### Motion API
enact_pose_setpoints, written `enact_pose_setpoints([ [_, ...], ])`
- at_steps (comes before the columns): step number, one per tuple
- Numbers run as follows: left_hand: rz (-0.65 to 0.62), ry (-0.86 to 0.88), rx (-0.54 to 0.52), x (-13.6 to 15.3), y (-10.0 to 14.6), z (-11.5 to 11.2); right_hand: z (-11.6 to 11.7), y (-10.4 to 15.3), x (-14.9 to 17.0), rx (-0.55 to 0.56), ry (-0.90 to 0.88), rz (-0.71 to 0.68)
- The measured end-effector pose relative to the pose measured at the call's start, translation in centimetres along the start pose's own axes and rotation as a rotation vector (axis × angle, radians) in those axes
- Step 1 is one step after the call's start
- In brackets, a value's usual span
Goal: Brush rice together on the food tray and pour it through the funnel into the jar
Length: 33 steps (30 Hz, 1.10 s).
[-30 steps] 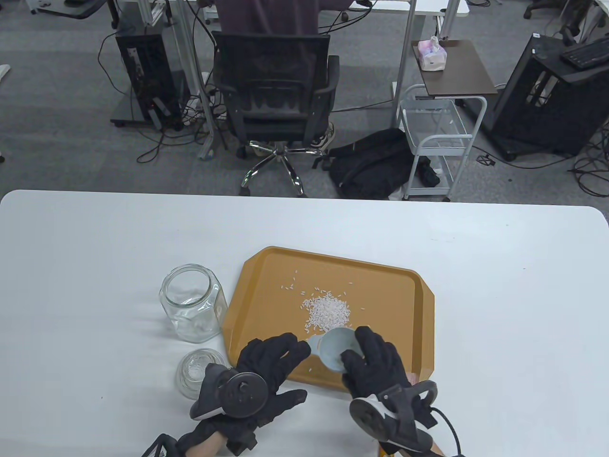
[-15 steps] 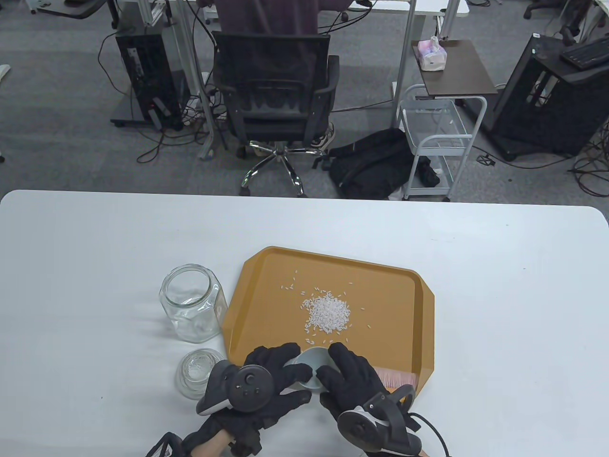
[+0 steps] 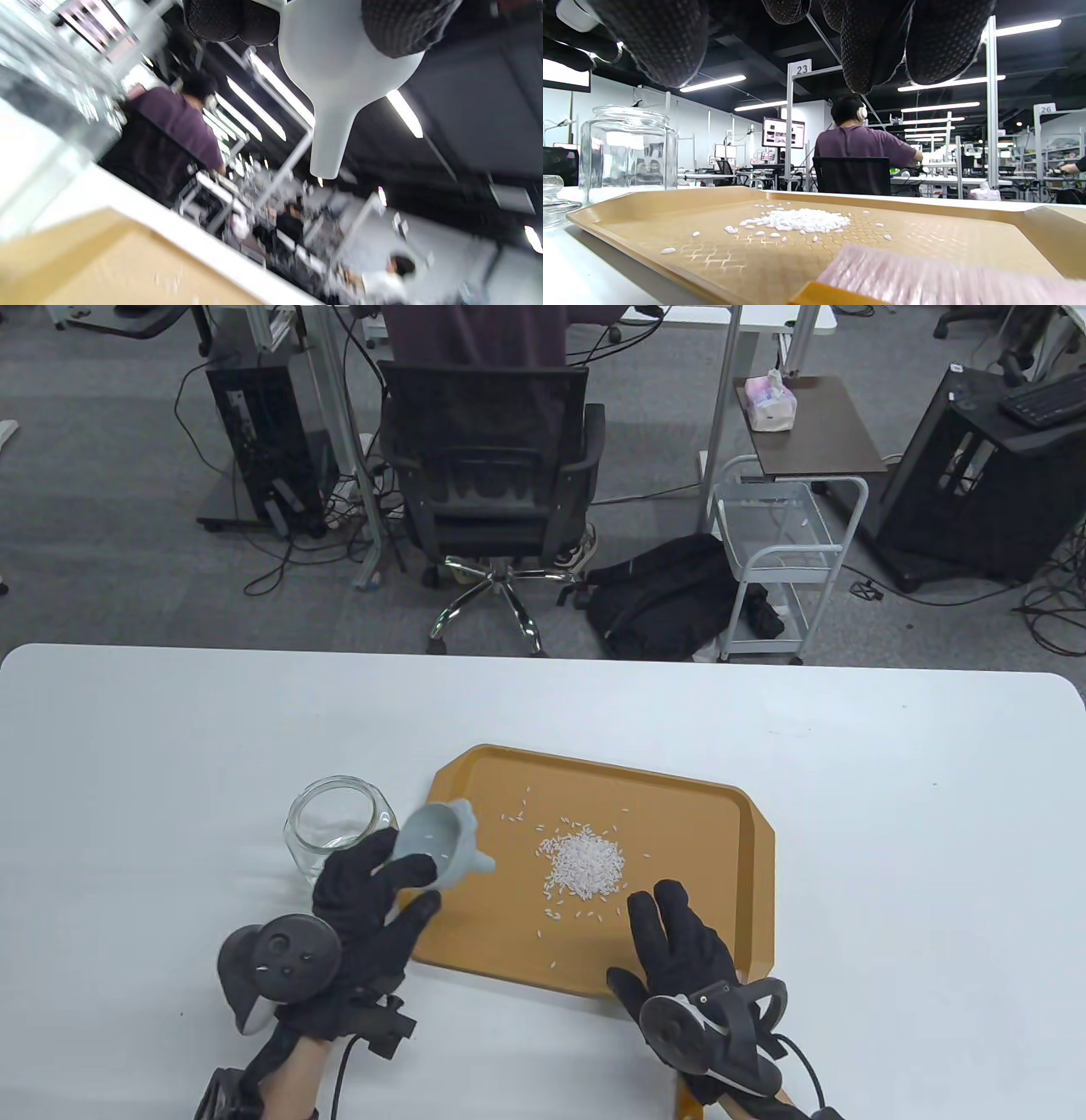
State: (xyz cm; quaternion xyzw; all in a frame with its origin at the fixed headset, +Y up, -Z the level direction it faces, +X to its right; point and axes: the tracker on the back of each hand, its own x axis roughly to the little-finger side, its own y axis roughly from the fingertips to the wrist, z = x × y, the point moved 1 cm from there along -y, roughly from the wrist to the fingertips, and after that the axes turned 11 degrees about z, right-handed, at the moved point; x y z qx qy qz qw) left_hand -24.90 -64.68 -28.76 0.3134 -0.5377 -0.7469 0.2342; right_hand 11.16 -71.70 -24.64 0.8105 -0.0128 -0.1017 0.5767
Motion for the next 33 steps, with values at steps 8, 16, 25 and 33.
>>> enact_pose_setpoints([
  [8,0.266,-0.099,-0.211,6.0,-1.0,3.1,0.6,0.0,-0.2,-0.03,0.037,-0.017],
  [16,0.309,-0.505,-0.217,6.7,-1.5,1.3,0.4,-0.1,-0.1,-0.051,0.046,-0.012],
  [25,0.307,-0.508,-0.154,6.9,-2.0,0.0,0.5,-0.2,0.1,-0.072,0.051,-0.002],
  [33,0.326,-0.499,-0.083,7.3,-2.2,-0.7,0.6,-0.3,0.2,-0.088,0.056,0.003],
])
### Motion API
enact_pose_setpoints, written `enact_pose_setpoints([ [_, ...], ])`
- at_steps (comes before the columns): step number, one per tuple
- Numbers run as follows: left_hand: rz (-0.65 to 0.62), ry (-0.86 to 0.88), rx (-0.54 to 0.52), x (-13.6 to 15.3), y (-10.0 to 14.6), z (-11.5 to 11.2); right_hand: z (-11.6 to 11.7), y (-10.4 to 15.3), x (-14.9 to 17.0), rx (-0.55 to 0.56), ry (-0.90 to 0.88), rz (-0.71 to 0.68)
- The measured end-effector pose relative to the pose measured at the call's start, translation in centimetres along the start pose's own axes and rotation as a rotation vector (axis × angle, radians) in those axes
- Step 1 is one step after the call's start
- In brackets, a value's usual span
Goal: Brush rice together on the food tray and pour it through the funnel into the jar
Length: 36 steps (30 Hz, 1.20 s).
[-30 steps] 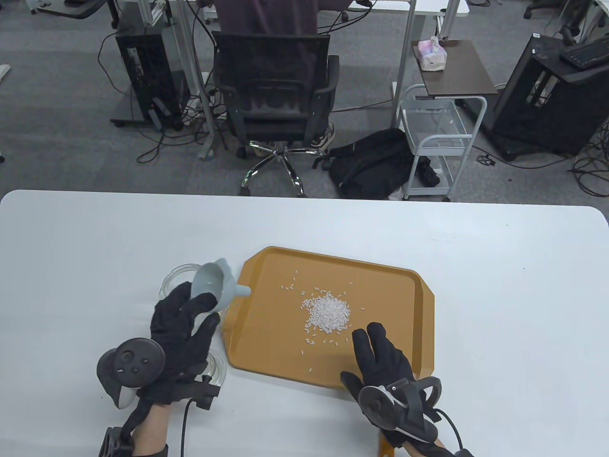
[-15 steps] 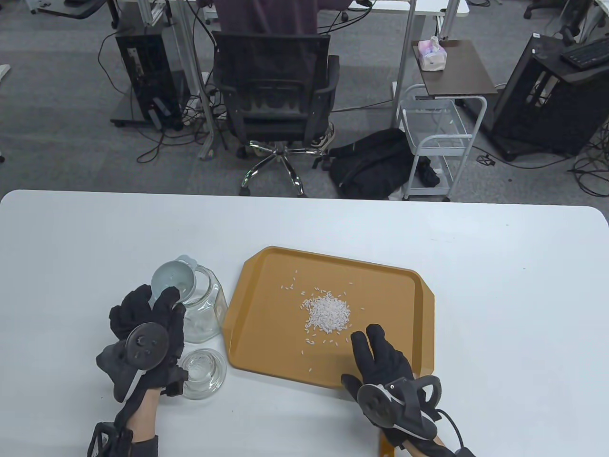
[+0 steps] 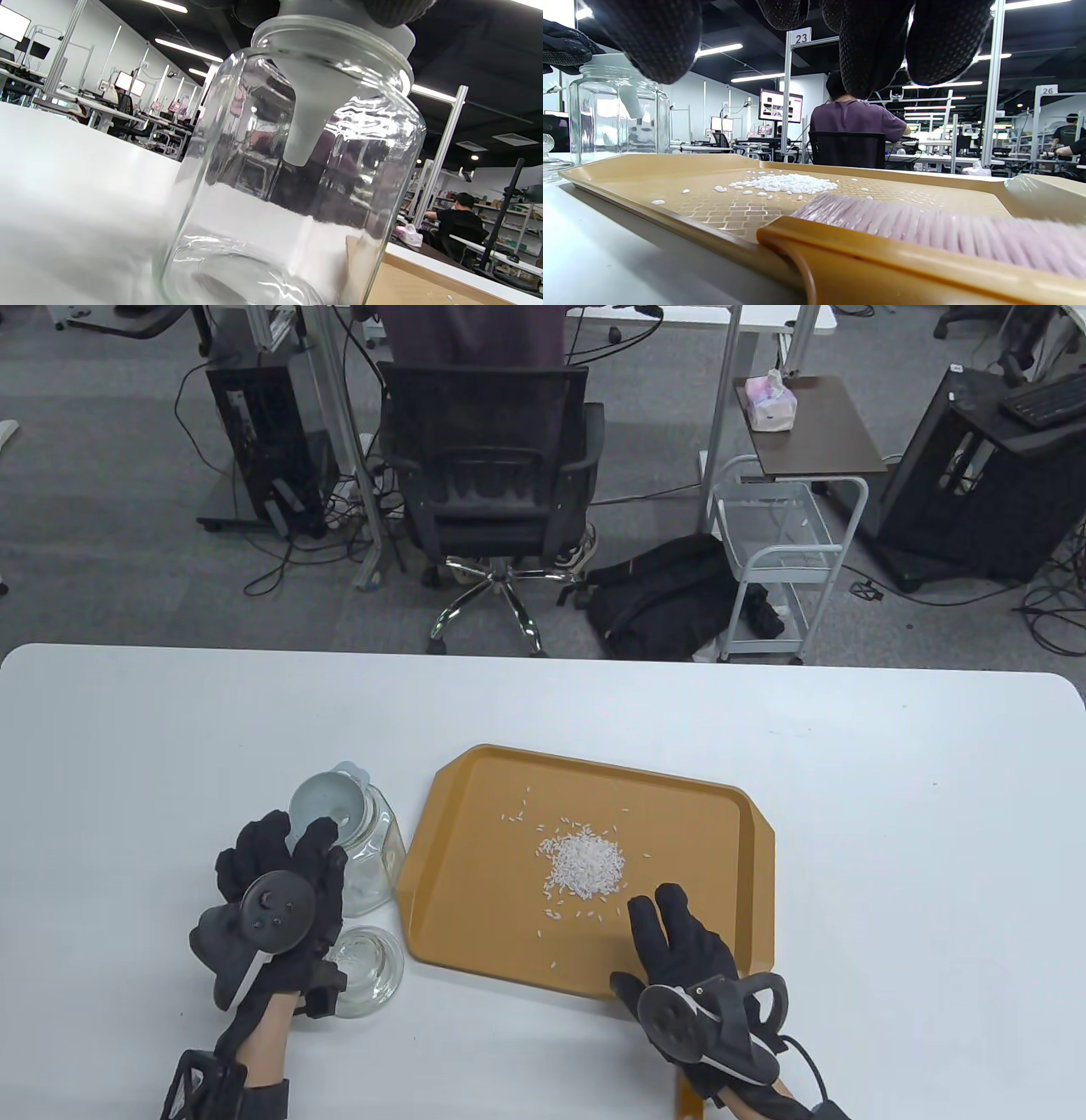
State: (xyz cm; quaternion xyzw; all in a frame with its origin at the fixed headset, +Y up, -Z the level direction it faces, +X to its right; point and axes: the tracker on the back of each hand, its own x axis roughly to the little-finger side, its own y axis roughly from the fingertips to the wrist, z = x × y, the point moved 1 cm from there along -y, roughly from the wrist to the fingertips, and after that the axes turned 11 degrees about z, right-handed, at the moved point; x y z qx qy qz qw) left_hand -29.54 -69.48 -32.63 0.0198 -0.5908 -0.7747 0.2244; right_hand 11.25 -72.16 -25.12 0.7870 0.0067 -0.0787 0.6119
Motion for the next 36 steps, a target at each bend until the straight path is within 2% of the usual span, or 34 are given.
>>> enact_pose_setpoints([
  [9,-0.008,0.005,0.027,0.0,0.0,-0.4,0.0,-0.1,0.2,-0.015,0.003,0.008],
  [13,-0.036,0.033,0.0,-0.5,0.6,0.3,-0.7,-0.3,0.8,-0.011,0.013,0.045],
  [18,-0.136,0.057,-0.05,-2.5,2.6,1.4,-2.0,-0.5,1.8,0.049,0.206,0.147],
  [21,-0.217,0.055,-0.066,-4.1,4.3,1.5,-2.4,-0.6,2.3,0.025,0.27,0.21],
  [24,-0.295,0.029,-0.063,-5.5,5.7,1.1,-2.2,-0.7,2.6,-0.027,0.25,0.239],
  [28,-0.38,-0.021,-0.028,-7.1,7.1,-0.4,-1.5,-0.8,2.0,-0.114,0.334,0.241],
  [31,-0.421,-0.074,0.01,-8.0,7.5,-1.6,-0.9,-0.7,1.1,-0.099,0.355,0.176],
  [36,-0.474,-0.072,0.027,-8.4,8.0,-2.3,-0.3,-0.2,0.9,-0.139,0.434,0.147],
])
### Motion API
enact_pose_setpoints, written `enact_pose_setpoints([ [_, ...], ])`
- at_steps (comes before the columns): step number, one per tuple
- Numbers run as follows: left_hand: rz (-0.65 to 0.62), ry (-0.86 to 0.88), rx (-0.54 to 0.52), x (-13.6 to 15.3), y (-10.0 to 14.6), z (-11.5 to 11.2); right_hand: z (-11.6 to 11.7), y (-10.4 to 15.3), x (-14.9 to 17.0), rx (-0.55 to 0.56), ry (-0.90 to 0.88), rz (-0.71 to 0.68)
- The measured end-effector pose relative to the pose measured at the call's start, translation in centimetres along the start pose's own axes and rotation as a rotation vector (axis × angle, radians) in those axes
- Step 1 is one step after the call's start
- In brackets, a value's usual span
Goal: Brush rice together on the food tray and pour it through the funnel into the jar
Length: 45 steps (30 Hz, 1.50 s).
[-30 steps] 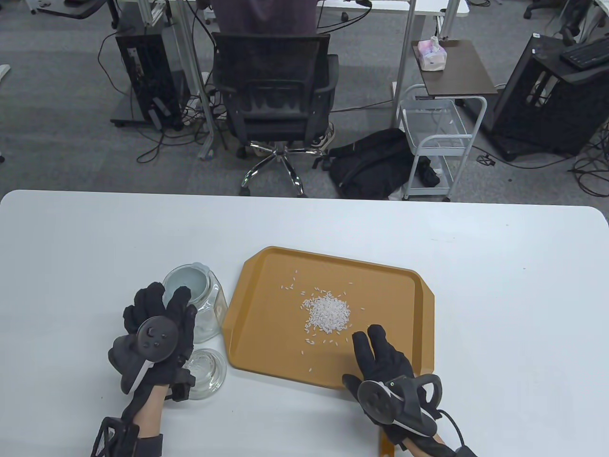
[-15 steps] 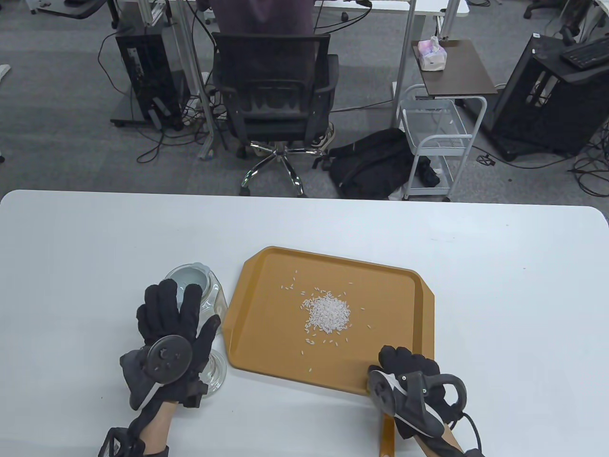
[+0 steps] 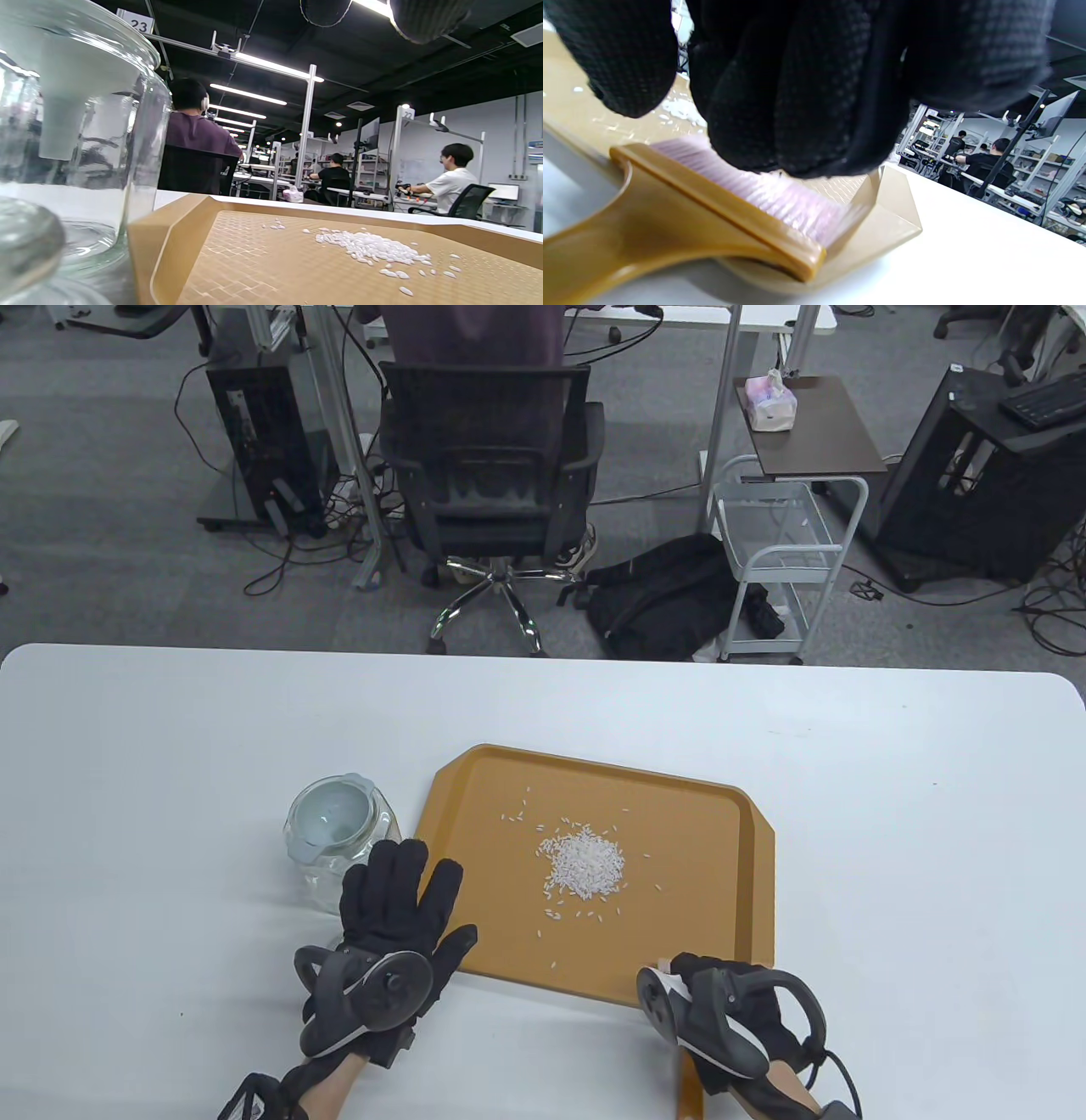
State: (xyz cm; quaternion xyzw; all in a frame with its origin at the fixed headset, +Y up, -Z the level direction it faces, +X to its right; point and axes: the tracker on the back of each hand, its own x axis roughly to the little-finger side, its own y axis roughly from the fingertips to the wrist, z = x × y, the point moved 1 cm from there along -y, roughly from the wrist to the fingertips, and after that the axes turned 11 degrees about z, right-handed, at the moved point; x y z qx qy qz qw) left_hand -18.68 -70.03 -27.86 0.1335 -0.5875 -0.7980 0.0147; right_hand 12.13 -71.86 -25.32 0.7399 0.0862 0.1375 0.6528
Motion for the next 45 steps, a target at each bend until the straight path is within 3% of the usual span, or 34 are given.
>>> enact_pose_setpoints([
  [5,-0.007,0.018,0.031,0.1,-0.1,-0.7,0.2,0.8,0.8,0.007,-0.013,0.027],
  [17,0.001,0.042,0.056,0.4,-0.4,-1.3,1.7,1.6,0.7,-0.152,0.054,0.01],
  [29,0.019,0.036,0.062,0.6,-0.4,-1.2,3.3,1.4,0.7,-0.333,-0.028,-0.002],
  [45,0.03,0.001,0.066,0.7,-0.5,-1.3,4.2,1.4,1.4,-0.306,-0.154,0.045],
])
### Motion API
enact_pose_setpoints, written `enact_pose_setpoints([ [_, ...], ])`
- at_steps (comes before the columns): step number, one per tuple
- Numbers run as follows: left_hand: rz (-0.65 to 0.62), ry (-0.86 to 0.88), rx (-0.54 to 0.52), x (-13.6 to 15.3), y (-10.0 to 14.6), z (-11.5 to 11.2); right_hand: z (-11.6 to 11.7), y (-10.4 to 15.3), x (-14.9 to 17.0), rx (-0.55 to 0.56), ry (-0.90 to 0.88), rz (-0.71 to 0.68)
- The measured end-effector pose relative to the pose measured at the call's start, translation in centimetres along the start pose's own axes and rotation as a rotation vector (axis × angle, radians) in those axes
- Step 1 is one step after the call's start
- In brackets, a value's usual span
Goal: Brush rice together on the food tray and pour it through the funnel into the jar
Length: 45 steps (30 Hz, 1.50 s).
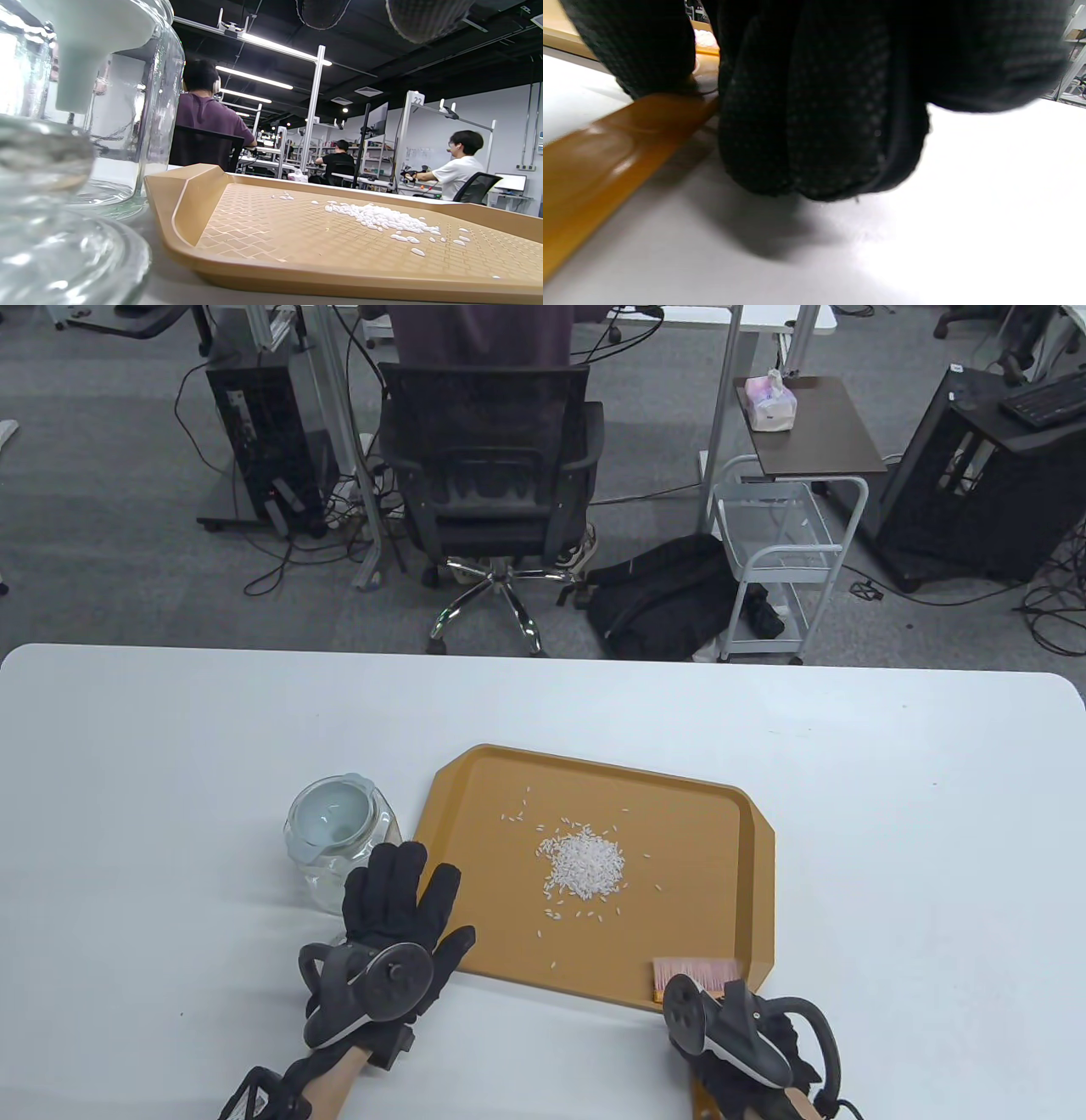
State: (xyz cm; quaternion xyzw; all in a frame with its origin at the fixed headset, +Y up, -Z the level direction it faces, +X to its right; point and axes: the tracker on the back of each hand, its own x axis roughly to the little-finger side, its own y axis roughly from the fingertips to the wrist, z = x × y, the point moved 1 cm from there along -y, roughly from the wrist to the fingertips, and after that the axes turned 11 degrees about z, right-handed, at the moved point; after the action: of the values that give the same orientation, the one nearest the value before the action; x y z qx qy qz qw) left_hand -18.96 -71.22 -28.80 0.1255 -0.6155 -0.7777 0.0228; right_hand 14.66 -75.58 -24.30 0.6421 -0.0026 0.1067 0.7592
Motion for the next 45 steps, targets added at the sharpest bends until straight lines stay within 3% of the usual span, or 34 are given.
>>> enact_pose_setpoints([
  [8,0.007,-0.018,0.003,0.0,0.0,0.0,-0.6,0.9,0.7,0.132,-0.087,-0.012],
  [17,0.011,-0.015,0.008,0.1,0.0,-0.1,-0.8,0.7,1.1,0.064,-0.212,-0.061],
  [25,0.003,-0.01,0.021,0.0,0.0,-0.3,-1.9,1.3,0.9,0.189,-0.295,-0.139],
  [27,-0.001,-0.008,0.023,-0.1,0.1,-0.3,-2.4,1.1,0.9,0.169,-0.314,-0.16],
  [30,0.0,-0.008,0.027,-0.1,0.1,-0.3,-2.9,0.6,0.9,0.044,-0.394,-0.178],
  [38,0.02,0.012,0.025,0.2,0.3,-0.1,-4.2,-1.2,1.4,0.124,-0.355,-0.069],
  [43,0.018,0.011,0.039,0.2,0.3,-0.2,-4.6,-2.5,1.9,0.045,-0.324,-0.032],
  [45,0.019,0.02,0.046,0.3,0.2,-0.3,-5.2,-3.0,2.2,0.076,-0.303,-0.002],
])
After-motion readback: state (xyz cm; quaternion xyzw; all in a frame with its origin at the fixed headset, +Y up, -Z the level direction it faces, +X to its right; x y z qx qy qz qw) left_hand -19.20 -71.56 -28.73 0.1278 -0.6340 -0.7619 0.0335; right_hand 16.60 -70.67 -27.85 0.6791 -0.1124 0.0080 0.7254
